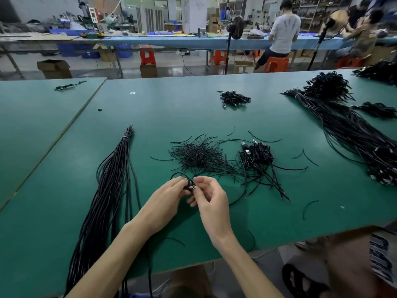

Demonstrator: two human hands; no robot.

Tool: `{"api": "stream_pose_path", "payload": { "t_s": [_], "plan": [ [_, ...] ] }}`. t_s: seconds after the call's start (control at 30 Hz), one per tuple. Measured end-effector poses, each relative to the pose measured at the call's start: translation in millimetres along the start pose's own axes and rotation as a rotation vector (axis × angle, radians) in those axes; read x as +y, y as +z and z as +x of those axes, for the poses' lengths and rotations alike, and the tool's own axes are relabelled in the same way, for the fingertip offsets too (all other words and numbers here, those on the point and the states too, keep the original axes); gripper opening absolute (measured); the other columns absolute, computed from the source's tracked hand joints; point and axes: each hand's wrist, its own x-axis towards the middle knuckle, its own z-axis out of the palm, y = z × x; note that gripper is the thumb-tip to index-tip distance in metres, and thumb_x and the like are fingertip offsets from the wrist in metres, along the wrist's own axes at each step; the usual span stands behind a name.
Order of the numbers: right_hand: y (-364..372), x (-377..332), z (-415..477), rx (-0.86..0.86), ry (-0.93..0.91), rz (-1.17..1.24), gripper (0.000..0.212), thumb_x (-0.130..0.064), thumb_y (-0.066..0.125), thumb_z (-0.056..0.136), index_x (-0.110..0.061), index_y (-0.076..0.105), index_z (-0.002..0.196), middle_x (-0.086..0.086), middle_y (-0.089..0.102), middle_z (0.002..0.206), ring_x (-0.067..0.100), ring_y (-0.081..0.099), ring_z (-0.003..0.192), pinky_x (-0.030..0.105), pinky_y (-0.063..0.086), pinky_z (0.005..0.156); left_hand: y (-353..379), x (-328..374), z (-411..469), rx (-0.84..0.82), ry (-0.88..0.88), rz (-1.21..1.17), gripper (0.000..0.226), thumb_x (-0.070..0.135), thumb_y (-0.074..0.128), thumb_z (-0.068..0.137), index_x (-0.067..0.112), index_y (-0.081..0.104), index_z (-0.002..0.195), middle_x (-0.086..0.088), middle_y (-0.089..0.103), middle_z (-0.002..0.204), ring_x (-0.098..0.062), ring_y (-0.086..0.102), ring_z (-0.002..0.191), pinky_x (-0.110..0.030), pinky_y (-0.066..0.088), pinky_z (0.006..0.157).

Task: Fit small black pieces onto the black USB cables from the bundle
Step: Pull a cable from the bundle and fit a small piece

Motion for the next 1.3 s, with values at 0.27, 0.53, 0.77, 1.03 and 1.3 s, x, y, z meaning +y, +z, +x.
{"api": "stream_pose_path", "payload": {
  "t_s": [0.27,0.53,0.77,1.03,1.3],
  "plan": [
    [-0.1,-2.6,-0.3,-0.096,-0.022,0.045,0.011,-0.009,0.059,0.104,-0.015,0.068,0.108,0.008,0.077,0.088,0.022,0.075,0.073,0.028,0.057,0.064,-5.9,-1.7,-1.2,0.094,-0.042,-0.190,0.053,0.054,0.037,0.104,0.014,0.060,0.078,0.007,0.059,0.073,-0.015,0.057,0.068,-0.029,0.046,0.063],
    [-1.0,-2.0,-1.0,-0.070,-0.022,0.046,0.008,-0.019,0.058,0.106,-0.018,0.066,0.104,0.003,0.069,0.077,0.017,0.064,0.055,0.026,0.044,0.049,-2.5,-0.7,-0.4,0.121,0.030,-0.227,0.053,0.059,0.036,0.105,0.020,0.061,0.077,0.013,0.055,0.074,-0.008,0.055,0.068,-0.017,0.040,0.063],
    [-4.1,-6.1,0.0,-0.002,0.025,0.147,0.014,-0.022,0.055,0.107,-0.021,0.067,0.099,0.000,0.053,0.067,0.017,0.045,0.043,0.025,0.035,0.039,-1.6,8.3,-1.8,-0.050,0.085,-0.221,0.023,0.027,0.040,0.111,0.024,0.046,0.088,0.015,0.050,0.085,-0.010,0.051,0.078,-0.025,0.042,0.072],
    [-2.0,-9.6,-2.6,-0.075,-0.051,0.110,0.011,-0.015,0.054,0.107,-0.015,0.064,0.113,0.002,0.064,0.074,0.019,0.058,0.054,0.027,0.044,0.050,-7.3,4.2,-1.8,0.112,-0.057,-0.442,0.029,0.022,0.049,0.104,0.015,0.060,0.078,0.011,0.063,0.070,-0.005,0.056,0.065,-0.019,0.046,0.067],
    [4.6,-0.8,-4.7,-0.111,-0.181,-0.206,0.010,-0.021,0.053,0.107,-0.021,0.063,0.105,-0.010,0.077,0.086,0.007,0.072,0.085,0.014,0.049,0.077,-8.7,2.7,5.3,0.248,-0.208,-0.683,0.023,0.013,0.056,0.104,0.001,0.074,0.112,0.008,0.075,0.122,-0.009,0.068,0.117,-0.022,0.052,0.100]
  ]
}}
